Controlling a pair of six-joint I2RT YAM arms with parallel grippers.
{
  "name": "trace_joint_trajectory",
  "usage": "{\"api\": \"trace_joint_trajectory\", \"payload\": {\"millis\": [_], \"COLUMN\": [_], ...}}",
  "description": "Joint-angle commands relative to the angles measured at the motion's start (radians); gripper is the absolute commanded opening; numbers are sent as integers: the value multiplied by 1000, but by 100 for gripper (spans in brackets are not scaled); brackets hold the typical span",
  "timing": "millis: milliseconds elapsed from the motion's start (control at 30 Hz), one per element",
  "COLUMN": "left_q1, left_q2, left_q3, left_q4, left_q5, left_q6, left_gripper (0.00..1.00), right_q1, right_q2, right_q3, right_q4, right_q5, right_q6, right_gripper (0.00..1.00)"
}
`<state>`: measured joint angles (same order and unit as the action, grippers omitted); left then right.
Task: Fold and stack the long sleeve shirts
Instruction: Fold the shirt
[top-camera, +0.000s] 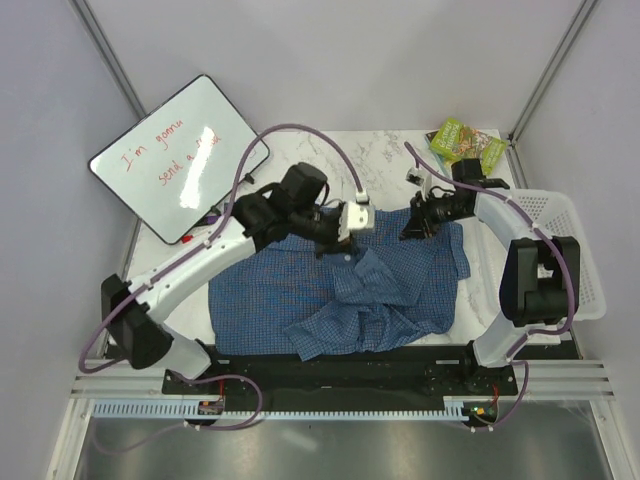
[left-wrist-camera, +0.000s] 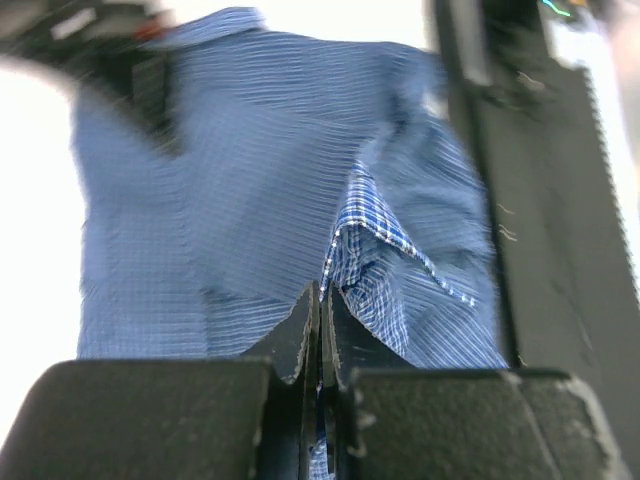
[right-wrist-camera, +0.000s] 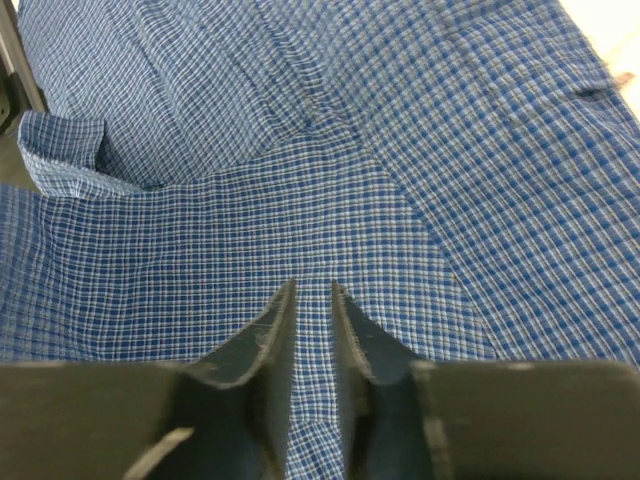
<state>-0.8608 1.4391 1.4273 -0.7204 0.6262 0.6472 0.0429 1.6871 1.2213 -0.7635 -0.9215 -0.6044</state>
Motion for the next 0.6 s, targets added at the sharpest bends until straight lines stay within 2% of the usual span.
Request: {"api": "trace_joint_trajectory", "payload": {"millis": [0,133,333,433,567], "left_q1": [149,340,512,560,614], "left_q2": [104,207,285,282,268], "left_q3": [88,111,39,-22,-109], "left_q4": [174,211,210,219,226], "left_q5": [-23,-22,-29,-55,-108], "left_q6": [-231,-372,-446,-477,-532], "left_gripper": [2,2,2,2,2], "right_q1": [-32,-71,-71,-71,-69], "right_q2": [-21,5,42,59,75], "right_q3": [93,161,208,215,216], "right_q4": [29,-3,-54,-57,-56], "right_q5": [16,67,85,98,127], "right_q6": [35,32,3,3,5], "right_gripper": [32,46,64,65,56]}}
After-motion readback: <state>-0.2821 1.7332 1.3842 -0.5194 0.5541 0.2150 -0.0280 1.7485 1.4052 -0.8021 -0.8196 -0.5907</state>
